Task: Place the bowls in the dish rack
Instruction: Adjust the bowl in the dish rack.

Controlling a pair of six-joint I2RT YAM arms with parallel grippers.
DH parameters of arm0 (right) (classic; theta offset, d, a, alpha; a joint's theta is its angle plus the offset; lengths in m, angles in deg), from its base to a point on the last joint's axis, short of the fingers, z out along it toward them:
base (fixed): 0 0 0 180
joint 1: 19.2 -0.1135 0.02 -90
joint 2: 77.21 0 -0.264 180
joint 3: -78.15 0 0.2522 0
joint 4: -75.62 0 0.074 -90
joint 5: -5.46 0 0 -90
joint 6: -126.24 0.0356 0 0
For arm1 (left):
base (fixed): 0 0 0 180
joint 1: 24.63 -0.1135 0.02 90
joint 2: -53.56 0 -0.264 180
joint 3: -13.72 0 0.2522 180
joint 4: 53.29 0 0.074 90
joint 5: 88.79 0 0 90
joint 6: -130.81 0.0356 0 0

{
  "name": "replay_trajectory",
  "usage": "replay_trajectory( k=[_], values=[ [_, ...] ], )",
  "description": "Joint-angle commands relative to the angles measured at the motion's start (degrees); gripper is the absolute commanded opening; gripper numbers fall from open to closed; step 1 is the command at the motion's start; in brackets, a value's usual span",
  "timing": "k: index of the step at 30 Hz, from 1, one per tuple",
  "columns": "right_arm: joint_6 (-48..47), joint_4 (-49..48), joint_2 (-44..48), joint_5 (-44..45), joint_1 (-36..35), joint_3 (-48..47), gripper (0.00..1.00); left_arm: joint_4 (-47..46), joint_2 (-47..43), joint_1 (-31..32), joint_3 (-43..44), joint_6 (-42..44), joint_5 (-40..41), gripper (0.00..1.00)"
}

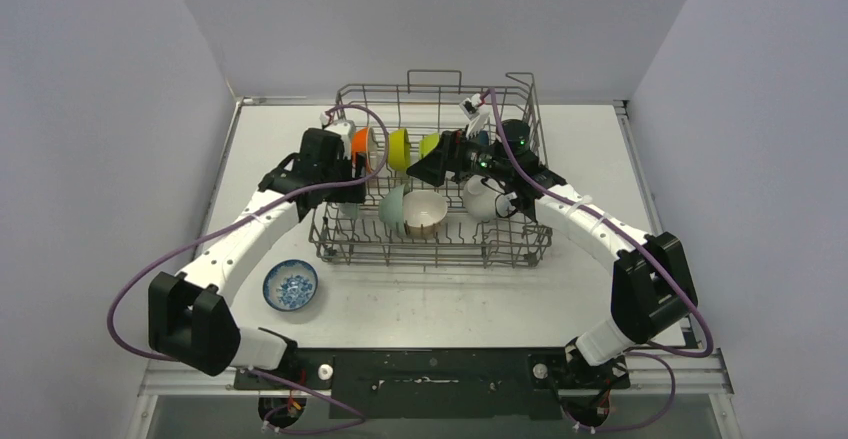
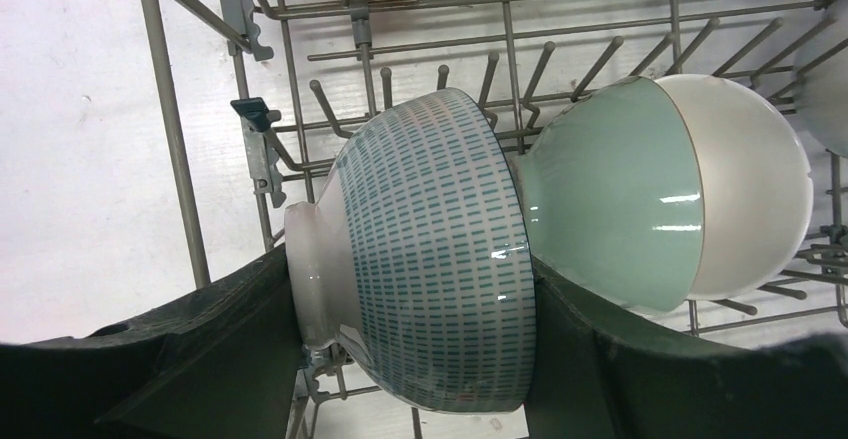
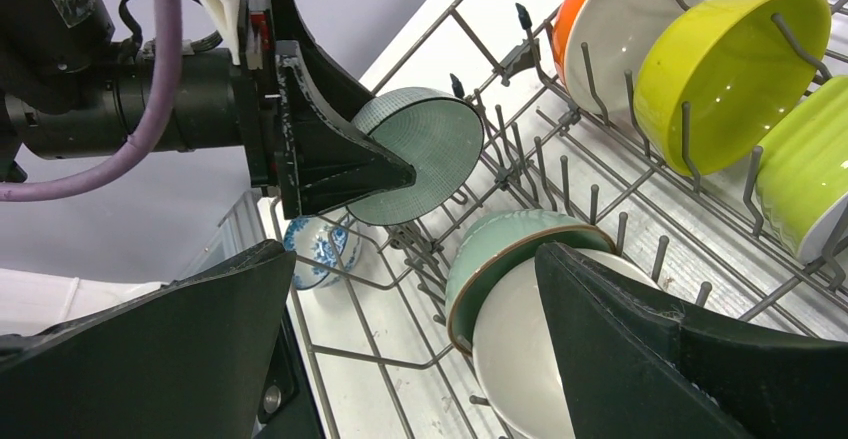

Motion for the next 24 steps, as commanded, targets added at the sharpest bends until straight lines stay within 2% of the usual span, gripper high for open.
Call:
replay_trajectory(
  k=[1, 9, 17, 24],
  values=[
    [-0.74, -2.15, 3.54, -1.2, 0.5, -0.85, 0.96, 1.39, 1.44, 1.62, 4.97, -1.42, 4.94, 0.07],
    [-1.12, -1.37, 3.84, -1.43, 0.89, -1.12, 0.96, 4.22, 5.85, 4.45, 7.17, -7.53, 8.7, 0.05],
    [-1.82, -0.37, 4.07, -1.52, 1.04, -1.23, 0.96, 9.4, 10.7, 5.37, 10.64, -9.03, 14.31, 0.02],
    [-1.92, -0.13, 3.87, -1.69, 1.12, -1.34, 0.96, 7.28, 12.62, 5.69, 9.4, -8.3, 10.82, 0.01]
  ],
)
